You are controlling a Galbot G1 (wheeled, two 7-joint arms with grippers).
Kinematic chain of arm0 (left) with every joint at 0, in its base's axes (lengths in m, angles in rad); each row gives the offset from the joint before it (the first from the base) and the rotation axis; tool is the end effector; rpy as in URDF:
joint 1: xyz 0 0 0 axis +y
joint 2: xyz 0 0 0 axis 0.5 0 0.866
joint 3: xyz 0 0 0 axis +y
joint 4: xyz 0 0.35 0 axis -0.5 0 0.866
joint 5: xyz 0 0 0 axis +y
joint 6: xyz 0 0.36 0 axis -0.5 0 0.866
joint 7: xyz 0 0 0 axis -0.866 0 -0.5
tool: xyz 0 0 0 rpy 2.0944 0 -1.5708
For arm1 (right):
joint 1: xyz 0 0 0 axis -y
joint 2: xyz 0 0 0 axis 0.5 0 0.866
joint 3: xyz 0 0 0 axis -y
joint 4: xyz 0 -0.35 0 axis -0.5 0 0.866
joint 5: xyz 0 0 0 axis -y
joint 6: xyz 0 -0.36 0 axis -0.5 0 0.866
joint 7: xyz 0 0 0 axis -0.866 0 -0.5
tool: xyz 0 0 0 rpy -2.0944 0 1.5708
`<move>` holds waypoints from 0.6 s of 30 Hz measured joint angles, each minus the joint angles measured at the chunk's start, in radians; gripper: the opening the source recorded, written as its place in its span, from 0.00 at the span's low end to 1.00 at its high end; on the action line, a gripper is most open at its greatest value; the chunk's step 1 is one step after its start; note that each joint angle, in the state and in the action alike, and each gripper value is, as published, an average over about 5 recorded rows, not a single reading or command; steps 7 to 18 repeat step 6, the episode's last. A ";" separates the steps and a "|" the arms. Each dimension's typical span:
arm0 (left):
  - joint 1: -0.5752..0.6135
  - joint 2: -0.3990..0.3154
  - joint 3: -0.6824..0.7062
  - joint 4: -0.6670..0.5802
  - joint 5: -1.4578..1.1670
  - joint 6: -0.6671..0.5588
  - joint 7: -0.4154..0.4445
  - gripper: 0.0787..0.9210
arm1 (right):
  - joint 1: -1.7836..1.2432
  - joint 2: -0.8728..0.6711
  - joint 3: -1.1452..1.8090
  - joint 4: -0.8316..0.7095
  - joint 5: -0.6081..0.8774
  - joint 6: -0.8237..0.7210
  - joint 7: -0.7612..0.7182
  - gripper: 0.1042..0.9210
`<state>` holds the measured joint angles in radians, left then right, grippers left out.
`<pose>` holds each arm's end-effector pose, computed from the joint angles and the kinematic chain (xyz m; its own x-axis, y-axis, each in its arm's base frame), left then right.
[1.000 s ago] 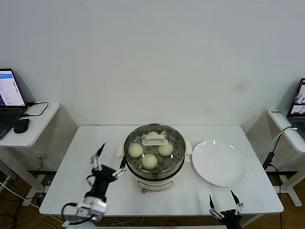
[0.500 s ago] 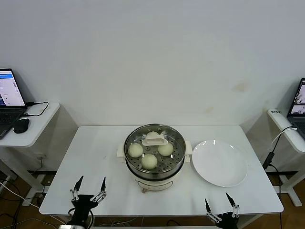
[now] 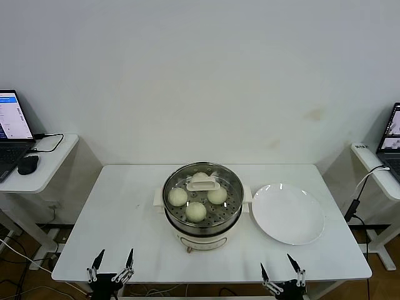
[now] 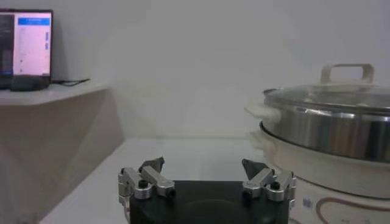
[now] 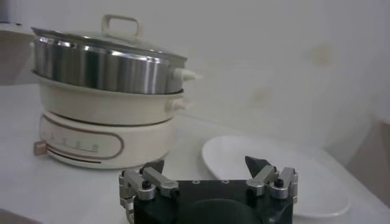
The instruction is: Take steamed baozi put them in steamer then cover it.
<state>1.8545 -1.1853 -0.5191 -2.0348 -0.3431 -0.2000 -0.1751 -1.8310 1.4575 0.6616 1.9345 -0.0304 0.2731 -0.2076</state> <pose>0.0958 0.0697 -0.3540 -0.9844 -0.0050 0.1761 -0.0104 0.9995 -0.0297 0.0840 -0.0711 -0.3877 -0.9700 -0.1679 0.1756 -0.1980 0.9651 -0.1713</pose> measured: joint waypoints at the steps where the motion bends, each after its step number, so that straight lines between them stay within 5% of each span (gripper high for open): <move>1: 0.003 -0.001 0.000 0.003 -0.001 -0.003 0.003 0.88 | -0.002 -0.002 -0.003 0.002 0.001 -0.002 0.000 0.88; 18: 0.012 -0.002 0.003 0.014 -0.003 -0.013 0.017 0.88 | -0.006 -0.012 -0.014 0.010 0.006 -0.013 -0.001 0.88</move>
